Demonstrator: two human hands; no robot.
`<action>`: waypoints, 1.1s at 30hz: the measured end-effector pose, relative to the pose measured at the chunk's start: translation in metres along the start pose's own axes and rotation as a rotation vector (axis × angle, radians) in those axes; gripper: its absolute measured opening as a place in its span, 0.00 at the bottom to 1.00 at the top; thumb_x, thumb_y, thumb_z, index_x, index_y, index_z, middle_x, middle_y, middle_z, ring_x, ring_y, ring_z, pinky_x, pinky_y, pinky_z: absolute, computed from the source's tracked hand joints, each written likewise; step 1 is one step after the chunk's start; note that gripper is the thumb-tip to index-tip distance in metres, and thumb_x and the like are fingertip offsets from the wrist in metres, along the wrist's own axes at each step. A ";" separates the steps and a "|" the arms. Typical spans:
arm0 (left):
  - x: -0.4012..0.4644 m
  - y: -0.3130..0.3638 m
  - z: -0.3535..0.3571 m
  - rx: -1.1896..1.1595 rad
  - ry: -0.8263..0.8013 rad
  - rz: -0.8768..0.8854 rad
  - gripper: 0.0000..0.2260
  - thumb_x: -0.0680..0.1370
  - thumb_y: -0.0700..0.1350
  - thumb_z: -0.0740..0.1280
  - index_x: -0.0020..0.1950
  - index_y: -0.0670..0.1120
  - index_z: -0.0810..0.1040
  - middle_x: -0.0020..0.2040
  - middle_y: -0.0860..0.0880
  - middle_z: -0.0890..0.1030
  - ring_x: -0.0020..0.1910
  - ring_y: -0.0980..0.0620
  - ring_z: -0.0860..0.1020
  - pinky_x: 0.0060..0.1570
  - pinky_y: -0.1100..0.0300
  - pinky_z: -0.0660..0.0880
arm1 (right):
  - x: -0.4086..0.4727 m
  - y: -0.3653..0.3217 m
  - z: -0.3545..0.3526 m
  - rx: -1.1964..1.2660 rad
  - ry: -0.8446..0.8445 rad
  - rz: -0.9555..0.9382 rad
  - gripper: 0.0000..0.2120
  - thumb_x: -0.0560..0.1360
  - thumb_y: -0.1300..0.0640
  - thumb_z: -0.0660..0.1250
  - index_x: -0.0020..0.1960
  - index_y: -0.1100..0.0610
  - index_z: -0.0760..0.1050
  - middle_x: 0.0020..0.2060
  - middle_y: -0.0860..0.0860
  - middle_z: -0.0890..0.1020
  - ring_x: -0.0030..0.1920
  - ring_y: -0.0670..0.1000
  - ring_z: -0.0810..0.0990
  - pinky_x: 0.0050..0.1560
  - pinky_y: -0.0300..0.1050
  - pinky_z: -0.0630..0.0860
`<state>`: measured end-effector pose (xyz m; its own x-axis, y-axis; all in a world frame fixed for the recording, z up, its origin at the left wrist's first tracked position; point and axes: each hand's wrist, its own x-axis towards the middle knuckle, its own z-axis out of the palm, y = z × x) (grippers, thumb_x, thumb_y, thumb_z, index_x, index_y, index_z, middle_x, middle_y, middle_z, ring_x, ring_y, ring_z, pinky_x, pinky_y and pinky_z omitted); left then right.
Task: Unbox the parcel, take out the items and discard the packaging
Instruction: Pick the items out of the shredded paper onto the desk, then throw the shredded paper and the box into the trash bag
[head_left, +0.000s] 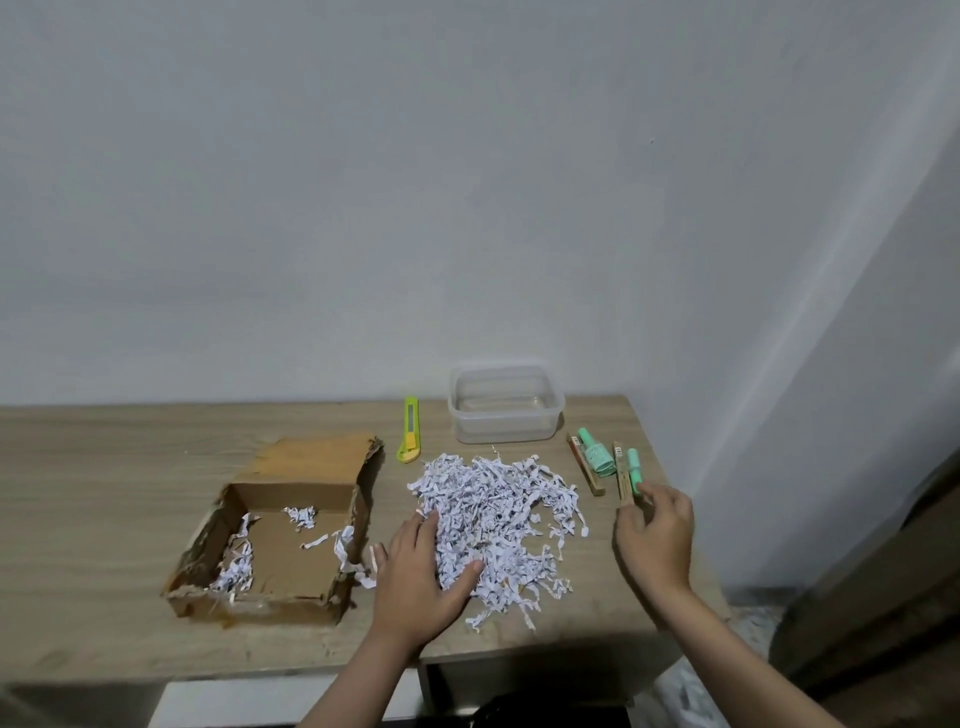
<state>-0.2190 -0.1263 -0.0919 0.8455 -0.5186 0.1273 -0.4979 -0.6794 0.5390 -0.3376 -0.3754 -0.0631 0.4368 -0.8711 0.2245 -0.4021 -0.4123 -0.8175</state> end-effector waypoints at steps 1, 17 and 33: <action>-0.001 0.000 0.000 -0.032 -0.002 0.020 0.38 0.70 0.70 0.59 0.73 0.50 0.61 0.73 0.49 0.65 0.73 0.50 0.60 0.71 0.39 0.52 | -0.008 -0.006 0.000 0.022 -0.032 -0.060 0.13 0.71 0.66 0.67 0.56 0.62 0.76 0.55 0.57 0.73 0.55 0.47 0.75 0.61 0.45 0.68; -0.022 0.022 0.001 -0.052 0.191 -0.034 0.38 0.69 0.71 0.59 0.74 0.57 0.54 0.77 0.54 0.47 0.76 0.52 0.44 0.68 0.40 0.35 | 0.000 -0.036 0.057 -0.175 -0.658 -0.196 0.48 0.60 0.22 0.58 0.74 0.39 0.48 0.77 0.46 0.48 0.77 0.53 0.48 0.73 0.60 0.56; 0.004 0.059 0.018 -0.556 -0.023 -0.156 0.24 0.81 0.54 0.51 0.76 0.49 0.54 0.76 0.52 0.57 0.75 0.57 0.54 0.74 0.57 0.51 | -0.060 -0.033 0.085 0.280 -0.542 -0.179 0.28 0.73 0.38 0.60 0.68 0.50 0.69 0.66 0.46 0.73 0.68 0.42 0.69 0.69 0.49 0.68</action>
<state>-0.2489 -0.1778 -0.0745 0.8931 -0.4499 -0.0038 -0.1862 -0.3773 0.9072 -0.2822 -0.2865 -0.0951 0.8524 -0.5064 0.1304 -0.0916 -0.3902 -0.9162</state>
